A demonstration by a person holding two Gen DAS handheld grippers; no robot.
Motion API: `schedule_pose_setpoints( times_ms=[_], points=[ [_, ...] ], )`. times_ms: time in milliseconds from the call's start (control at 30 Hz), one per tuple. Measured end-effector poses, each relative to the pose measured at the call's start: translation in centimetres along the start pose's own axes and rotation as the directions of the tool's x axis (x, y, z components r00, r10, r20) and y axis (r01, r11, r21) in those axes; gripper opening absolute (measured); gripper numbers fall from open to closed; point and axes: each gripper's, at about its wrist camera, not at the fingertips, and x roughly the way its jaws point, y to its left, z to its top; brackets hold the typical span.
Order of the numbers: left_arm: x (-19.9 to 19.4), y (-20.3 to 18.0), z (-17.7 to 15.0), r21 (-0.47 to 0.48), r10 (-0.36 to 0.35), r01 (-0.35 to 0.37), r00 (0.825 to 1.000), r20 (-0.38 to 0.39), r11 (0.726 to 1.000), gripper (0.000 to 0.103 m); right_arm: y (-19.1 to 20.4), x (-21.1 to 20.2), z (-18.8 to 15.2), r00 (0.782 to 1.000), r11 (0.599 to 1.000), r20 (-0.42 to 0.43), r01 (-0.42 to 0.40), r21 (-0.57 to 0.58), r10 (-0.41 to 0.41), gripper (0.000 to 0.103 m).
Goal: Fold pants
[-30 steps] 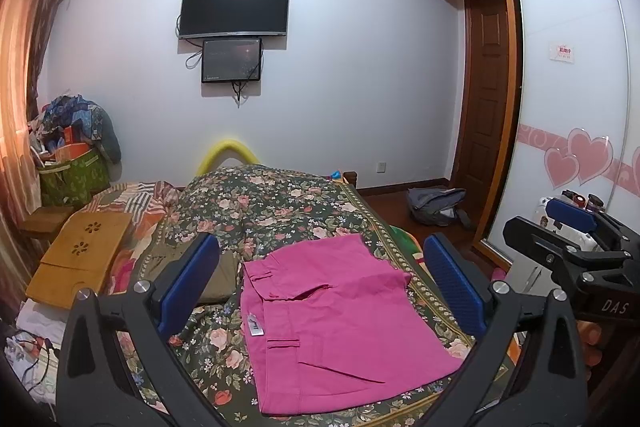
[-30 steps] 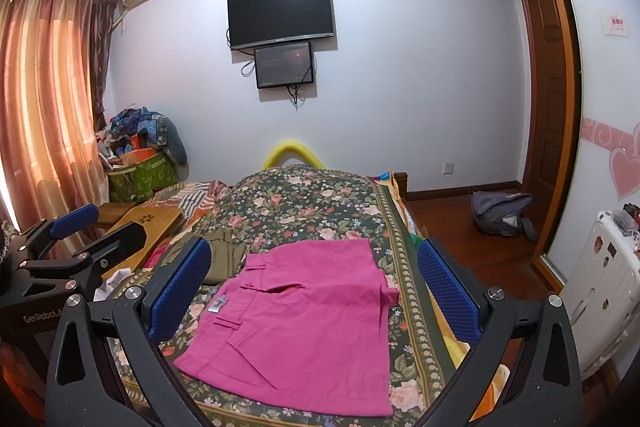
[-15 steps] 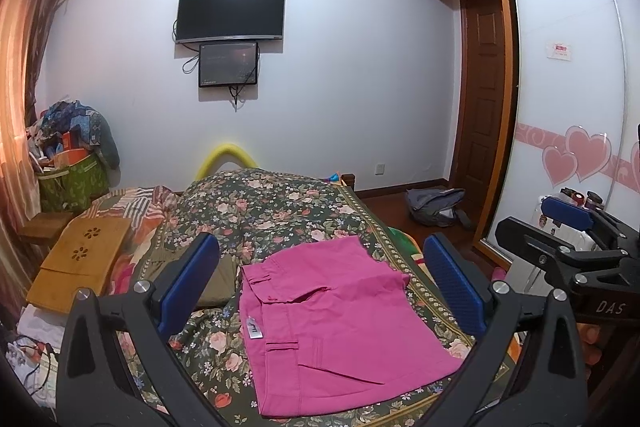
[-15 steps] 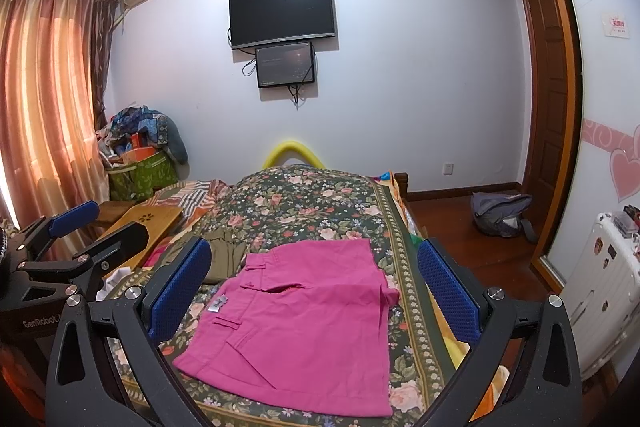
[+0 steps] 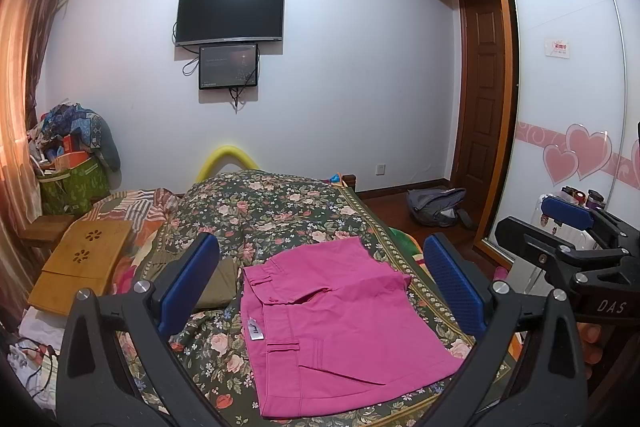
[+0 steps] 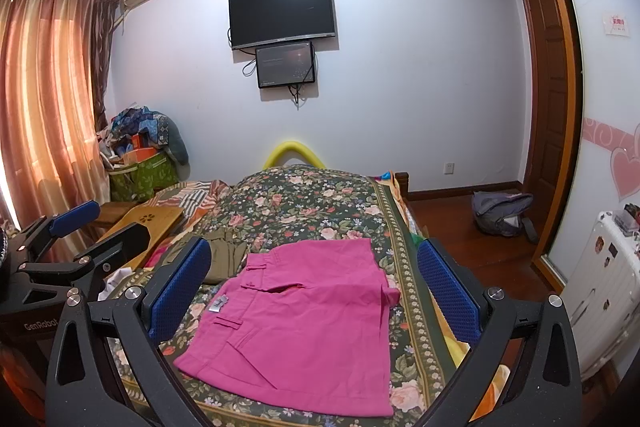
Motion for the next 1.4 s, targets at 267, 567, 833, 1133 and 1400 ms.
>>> schedule_pose_setpoints(
  times_ms=[267, 567, 833, 1133, 1400],
  points=[
    [-0.1, -0.1, 0.0, -0.001, -0.001, 0.001, 1.0, -0.001, 1.0, 0.103, -0.1, -0.1, 0.1, 1.0, 1.0, 0.0, -0.001, 0.0, 0.001, 0.103],
    [0.0, -0.1, 0.1, -0.002, -0.001, 0.001, 1.0, -0.002, 1.0, 0.103, -0.1, -0.1, 0.1, 1.0, 1.0, 0.0, 0.0, 0.001, 0.0, 0.103],
    [0.2, -0.1, 0.3, -0.003, -0.002, 0.002, 1.0, -0.002, 1.0, 0.103, -0.1, -0.1, 0.2, 1.0, 1.0, -0.003, 0.0, 0.001, 0.0, 0.103],
    [1.9, 0.2, 0.2, 0.001, -0.006, 0.006, 0.999, -0.035, 1.0, 0.103, -0.7, 0.7, -0.2, 1.0, 1.0, -0.024, 0.016, 0.006, -0.016, 0.103],
    [7.7, 2.3, -1.8, -0.004, 0.039, -0.04, 0.991, -0.126, 0.999, 0.103, -2.9, 5.4, -1.7, 0.988, 0.994, -0.113, 0.099, -0.036, -0.103, 0.103]
  ],
)
